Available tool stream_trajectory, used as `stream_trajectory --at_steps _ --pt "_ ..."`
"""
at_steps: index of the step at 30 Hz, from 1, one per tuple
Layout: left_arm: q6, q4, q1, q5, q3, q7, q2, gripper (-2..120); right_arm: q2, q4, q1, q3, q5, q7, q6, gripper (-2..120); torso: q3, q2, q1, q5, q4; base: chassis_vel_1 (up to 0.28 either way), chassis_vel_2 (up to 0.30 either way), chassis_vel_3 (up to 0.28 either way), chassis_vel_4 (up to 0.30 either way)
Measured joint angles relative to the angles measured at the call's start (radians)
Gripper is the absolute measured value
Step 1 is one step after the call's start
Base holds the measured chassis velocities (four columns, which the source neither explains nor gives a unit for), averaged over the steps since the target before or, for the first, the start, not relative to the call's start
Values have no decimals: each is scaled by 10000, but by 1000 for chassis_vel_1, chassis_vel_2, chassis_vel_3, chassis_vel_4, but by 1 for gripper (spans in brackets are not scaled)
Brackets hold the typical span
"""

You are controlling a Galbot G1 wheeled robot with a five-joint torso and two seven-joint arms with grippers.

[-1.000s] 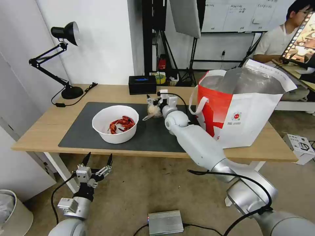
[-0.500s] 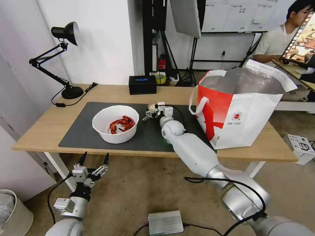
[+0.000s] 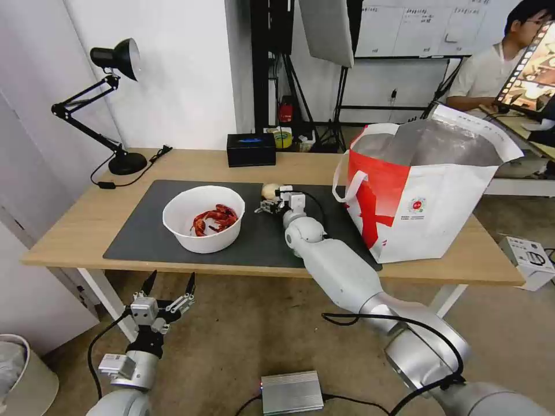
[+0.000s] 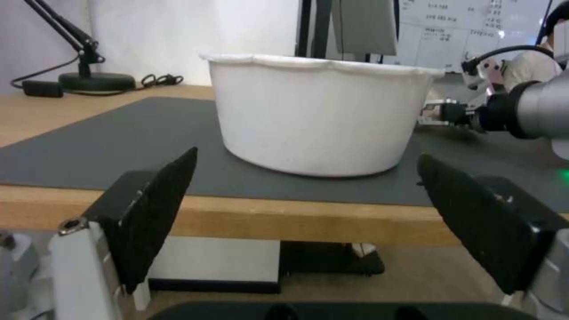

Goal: Pick up the trash from the table and place it into the takeout bag.

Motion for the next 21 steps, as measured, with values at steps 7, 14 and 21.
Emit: stream_trajectory --at_steps 7,14,21 --pt "-19 24 -8 77 83 7 -69 100 21 -25 -2 40 -49 -27 15 50 1 0 0 0 1 0 0 0 0" --pt "-44 32 3 119 88 11 -134 100 50 -53 -29 63 -59 -46 48 25 1 -1 0 0 1 0 0 0 0" --pt "-106 16 52 118 35 11 -144 100 24 -3 -103 43 -142 -60 280 0 2 -1 1 0 2 0 0 0 0"
